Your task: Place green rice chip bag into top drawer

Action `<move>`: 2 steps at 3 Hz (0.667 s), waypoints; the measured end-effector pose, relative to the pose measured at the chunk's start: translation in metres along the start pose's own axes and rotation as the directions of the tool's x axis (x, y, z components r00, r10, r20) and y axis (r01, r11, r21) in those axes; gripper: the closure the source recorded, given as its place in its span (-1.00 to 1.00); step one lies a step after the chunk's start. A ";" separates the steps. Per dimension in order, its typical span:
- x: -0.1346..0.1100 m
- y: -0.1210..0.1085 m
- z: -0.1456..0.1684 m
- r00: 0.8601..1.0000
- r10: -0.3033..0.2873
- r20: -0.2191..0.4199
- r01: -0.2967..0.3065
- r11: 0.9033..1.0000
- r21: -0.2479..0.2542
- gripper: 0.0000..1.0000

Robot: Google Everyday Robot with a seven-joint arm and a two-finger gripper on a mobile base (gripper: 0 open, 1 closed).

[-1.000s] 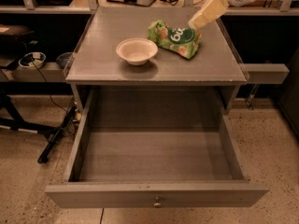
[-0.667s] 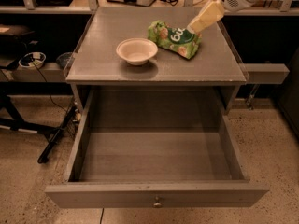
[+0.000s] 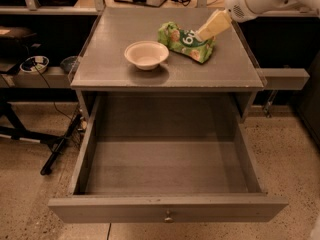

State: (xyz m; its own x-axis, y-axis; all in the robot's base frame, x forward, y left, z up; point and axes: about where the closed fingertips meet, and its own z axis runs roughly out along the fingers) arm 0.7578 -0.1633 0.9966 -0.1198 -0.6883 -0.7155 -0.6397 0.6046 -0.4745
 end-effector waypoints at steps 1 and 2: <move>-0.001 0.001 0.014 1.000 -0.003 -0.001 0.003 1.000 0.001 -1.00; -0.007 0.001 0.038 1.000 -0.017 -0.011 0.017 1.000 0.001 -1.00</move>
Offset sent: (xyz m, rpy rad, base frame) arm 0.0389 0.0242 -0.0151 -0.0294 -0.0068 -0.0006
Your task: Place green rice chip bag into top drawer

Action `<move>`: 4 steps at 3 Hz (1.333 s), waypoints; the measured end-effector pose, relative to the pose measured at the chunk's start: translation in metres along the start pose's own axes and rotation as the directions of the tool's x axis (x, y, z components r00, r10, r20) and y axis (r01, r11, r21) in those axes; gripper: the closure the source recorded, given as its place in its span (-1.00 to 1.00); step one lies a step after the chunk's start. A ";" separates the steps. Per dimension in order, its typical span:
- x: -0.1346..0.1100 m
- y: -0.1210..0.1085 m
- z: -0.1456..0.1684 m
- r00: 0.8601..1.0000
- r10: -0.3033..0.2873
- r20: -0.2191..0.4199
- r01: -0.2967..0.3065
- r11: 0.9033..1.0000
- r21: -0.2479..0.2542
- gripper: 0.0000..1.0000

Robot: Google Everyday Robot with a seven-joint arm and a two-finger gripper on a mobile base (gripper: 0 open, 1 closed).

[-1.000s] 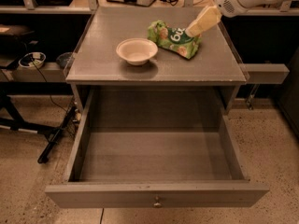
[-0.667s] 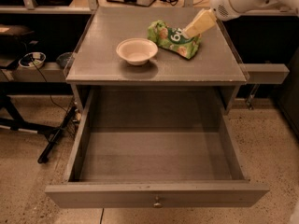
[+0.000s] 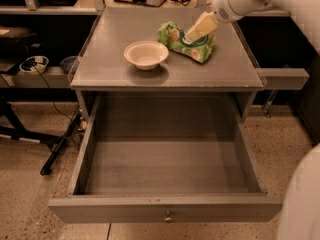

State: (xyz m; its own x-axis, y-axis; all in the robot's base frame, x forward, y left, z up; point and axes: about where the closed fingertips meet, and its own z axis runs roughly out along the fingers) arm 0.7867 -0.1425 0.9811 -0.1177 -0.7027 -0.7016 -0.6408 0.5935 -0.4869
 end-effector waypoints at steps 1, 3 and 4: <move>-0.004 0.001 0.016 1.000 -0.009 -0.009 0.009 1.000 0.000 -1.00; 0.007 0.010 0.050 0.997 -0.011 -0.076 0.009 1.000 -0.024 -1.00; 0.021 0.014 0.064 0.993 -0.003 -0.114 -0.002 0.999 -0.043 -1.00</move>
Offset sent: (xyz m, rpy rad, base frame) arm 0.0371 0.0309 -0.0230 -0.0535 0.0300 -0.0110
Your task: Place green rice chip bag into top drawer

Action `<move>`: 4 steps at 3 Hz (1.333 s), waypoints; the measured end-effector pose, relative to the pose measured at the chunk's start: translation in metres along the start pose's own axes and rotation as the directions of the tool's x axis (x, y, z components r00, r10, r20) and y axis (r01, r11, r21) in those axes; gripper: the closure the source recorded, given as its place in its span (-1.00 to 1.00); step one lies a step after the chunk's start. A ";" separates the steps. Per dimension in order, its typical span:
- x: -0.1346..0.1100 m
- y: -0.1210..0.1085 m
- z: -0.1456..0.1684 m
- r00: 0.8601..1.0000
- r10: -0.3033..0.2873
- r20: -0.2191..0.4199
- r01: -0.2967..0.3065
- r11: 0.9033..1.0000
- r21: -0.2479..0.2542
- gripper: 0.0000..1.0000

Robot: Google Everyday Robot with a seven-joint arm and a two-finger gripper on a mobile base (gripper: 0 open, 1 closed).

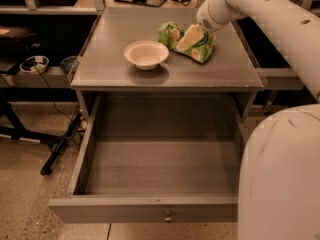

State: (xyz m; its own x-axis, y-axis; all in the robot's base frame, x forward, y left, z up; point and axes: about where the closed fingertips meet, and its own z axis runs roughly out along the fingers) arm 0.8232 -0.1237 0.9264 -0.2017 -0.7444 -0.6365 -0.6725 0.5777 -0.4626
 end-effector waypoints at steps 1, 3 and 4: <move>0.000 0.001 0.002 1.000 0.008 0.007 -0.008 1.000 0.001 -1.00; -0.010 0.014 0.033 0.999 0.016 0.048 -0.014 0.999 -0.038 -1.00; -0.036 0.014 0.074 0.997 -0.011 0.076 0.016 0.998 -0.056 -1.00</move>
Offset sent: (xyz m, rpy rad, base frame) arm 0.0034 0.0043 -0.0099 0.0764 -0.0257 -0.0193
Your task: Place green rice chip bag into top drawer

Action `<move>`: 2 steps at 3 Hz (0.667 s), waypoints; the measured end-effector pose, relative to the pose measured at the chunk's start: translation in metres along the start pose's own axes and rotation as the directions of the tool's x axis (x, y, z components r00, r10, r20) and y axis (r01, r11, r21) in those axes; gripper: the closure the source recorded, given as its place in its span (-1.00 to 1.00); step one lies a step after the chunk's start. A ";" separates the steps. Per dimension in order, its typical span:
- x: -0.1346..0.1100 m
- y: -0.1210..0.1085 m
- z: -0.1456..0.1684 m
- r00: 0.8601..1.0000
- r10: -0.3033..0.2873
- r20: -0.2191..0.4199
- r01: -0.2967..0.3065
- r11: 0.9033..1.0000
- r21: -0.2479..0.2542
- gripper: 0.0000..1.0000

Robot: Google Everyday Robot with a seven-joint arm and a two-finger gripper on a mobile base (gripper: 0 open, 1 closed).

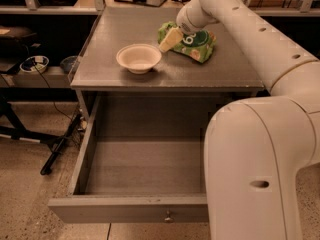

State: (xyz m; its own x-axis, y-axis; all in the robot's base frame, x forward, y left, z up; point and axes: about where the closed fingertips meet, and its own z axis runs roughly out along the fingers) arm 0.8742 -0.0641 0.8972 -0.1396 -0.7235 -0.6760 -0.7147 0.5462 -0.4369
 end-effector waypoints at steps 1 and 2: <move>0.003 0.001 0.004 1.000 0.003 -0.006 -0.003 1.000 -0.005 -1.00; 0.010 0.004 0.013 1.000 0.009 -0.023 -0.009 1.000 -0.014 -1.00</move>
Offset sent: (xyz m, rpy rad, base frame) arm 0.0108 -0.0048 -0.0204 -0.0159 0.0392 -0.0176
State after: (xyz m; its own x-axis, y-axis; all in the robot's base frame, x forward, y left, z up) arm 0.8793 -0.0634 0.8812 -0.1614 -0.7284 -0.6659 -0.7233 0.5464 -0.4223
